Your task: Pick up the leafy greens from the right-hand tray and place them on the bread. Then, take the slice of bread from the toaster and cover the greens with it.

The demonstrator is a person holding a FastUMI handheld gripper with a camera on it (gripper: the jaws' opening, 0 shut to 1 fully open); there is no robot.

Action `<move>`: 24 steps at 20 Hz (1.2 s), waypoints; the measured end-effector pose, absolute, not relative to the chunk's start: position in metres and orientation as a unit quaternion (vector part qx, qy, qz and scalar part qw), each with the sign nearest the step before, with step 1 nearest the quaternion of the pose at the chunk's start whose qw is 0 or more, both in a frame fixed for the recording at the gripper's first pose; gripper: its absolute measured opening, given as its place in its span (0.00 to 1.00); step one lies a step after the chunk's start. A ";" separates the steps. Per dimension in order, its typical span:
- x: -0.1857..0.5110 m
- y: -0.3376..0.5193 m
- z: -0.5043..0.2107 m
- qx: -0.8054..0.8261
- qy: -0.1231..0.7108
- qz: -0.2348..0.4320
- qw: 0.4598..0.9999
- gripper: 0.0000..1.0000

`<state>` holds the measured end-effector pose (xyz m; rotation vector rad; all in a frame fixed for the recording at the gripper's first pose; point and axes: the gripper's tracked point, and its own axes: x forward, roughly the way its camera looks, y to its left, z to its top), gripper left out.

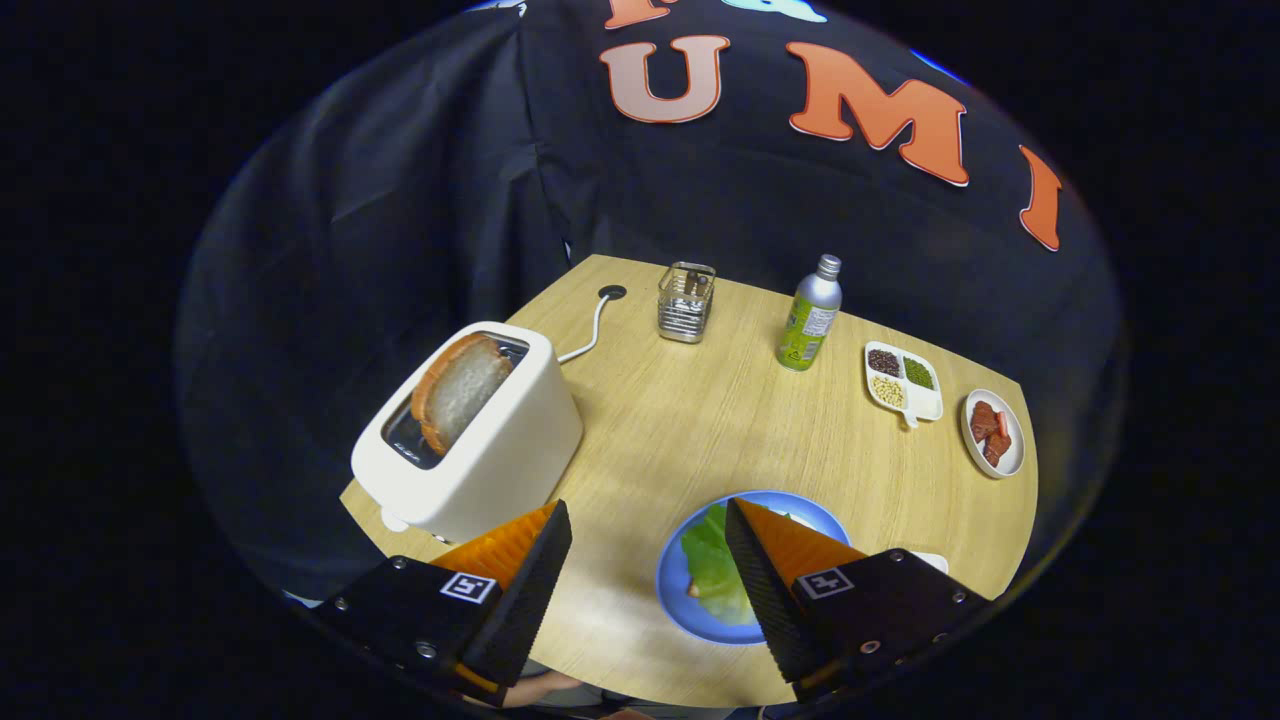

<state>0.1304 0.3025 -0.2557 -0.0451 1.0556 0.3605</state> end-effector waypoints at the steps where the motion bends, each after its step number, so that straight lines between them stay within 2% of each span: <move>1: 0.133 0.313 -0.248 -0.015 0.500 0.175 0.848 0.93; 11: 0.140 0.418 -0.222 0.004 0.519 0.226 0.825 0.94; 19: 0.160 0.457 -0.248 0.000 0.551 0.184 0.814 0.94; 21: 0.166 0.460 -0.259 0.006 0.565 0.173 0.807 0.91; 24: 0.173 0.461 -0.267 0.010 0.588 0.154 0.794 0.79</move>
